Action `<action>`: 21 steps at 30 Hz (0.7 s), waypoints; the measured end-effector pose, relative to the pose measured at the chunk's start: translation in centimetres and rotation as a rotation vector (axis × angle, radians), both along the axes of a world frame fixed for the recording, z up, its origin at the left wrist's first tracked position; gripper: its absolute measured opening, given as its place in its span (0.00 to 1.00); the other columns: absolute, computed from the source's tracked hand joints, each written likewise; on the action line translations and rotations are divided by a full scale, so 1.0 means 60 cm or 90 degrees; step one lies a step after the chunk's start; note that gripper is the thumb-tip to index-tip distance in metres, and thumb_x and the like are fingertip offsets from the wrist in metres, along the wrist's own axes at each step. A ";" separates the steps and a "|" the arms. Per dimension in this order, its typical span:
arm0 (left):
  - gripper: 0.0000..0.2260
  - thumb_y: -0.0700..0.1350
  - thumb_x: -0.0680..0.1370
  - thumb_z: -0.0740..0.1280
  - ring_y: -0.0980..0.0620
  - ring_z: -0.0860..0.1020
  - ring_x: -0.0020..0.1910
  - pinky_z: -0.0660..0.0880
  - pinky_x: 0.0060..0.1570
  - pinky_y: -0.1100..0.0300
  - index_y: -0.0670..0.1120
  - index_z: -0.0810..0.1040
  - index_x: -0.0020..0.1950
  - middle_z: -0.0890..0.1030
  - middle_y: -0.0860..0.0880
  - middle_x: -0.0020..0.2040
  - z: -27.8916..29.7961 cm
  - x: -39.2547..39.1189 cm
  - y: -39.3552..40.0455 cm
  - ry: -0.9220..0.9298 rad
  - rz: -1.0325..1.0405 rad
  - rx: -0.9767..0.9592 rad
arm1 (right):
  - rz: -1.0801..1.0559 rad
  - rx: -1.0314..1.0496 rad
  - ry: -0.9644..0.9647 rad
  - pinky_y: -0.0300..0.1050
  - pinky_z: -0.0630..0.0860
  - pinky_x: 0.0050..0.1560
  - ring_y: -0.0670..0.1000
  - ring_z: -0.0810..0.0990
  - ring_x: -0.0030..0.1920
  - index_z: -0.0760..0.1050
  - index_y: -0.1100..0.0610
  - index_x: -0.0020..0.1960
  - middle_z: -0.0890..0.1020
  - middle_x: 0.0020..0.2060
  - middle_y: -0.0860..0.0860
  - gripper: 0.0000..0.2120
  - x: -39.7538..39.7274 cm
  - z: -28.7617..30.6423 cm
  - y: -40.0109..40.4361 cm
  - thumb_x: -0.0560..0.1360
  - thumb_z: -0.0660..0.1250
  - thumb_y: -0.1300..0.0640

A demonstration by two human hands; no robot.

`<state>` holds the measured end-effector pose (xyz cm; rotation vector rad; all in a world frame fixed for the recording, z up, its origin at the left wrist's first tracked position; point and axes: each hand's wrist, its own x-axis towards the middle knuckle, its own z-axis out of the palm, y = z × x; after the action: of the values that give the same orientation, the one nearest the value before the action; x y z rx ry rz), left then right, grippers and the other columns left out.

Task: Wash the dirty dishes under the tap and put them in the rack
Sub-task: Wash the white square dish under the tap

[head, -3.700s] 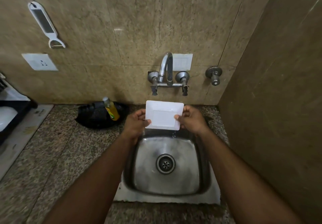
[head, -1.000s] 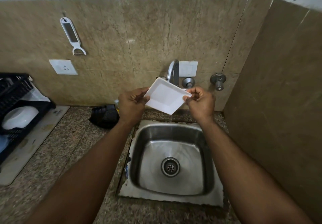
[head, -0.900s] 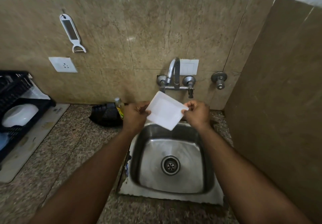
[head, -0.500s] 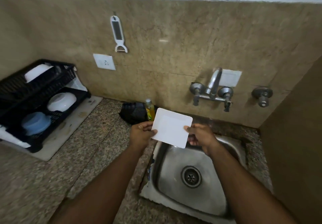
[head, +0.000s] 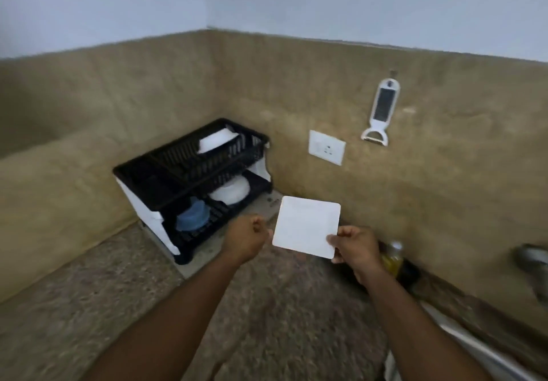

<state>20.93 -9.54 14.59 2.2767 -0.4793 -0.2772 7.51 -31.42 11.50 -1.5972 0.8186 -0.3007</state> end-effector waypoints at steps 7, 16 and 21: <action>0.25 0.56 0.76 0.72 0.41 0.79 0.61 0.80 0.57 0.48 0.45 0.77 0.70 0.83 0.42 0.60 0.119 0.321 0.138 -0.248 0.057 0.196 | 0.060 -0.250 -0.142 0.51 0.80 0.35 0.50 0.81 0.30 0.81 0.55 0.33 0.84 0.29 0.49 0.09 0.334 0.096 0.069 0.72 0.74 0.58; 0.53 0.71 0.64 0.75 0.38 0.63 0.78 0.69 0.72 0.44 0.41 0.65 0.78 0.66 0.39 0.78 0.089 0.534 0.226 -0.057 0.029 0.381 | 0.218 -0.749 -0.277 0.51 0.75 0.33 0.56 0.79 0.31 0.81 0.58 0.41 0.81 0.31 0.54 0.10 0.647 0.175 0.172 0.74 0.64 0.54; 0.59 0.78 0.50 0.73 0.45 0.75 0.68 0.76 0.65 0.51 0.50 0.71 0.76 0.75 0.46 0.72 0.052 0.569 0.248 -0.025 0.012 0.263 | 0.381 -0.991 -0.233 0.46 0.75 0.31 0.59 0.82 0.33 0.84 0.59 0.49 0.83 0.33 0.56 0.11 0.762 0.150 0.235 0.67 0.76 0.60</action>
<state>55.06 5.33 17.68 2.6908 -0.4509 -0.3488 53.23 -17.31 20.53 -2.9489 -0.4307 -0.8671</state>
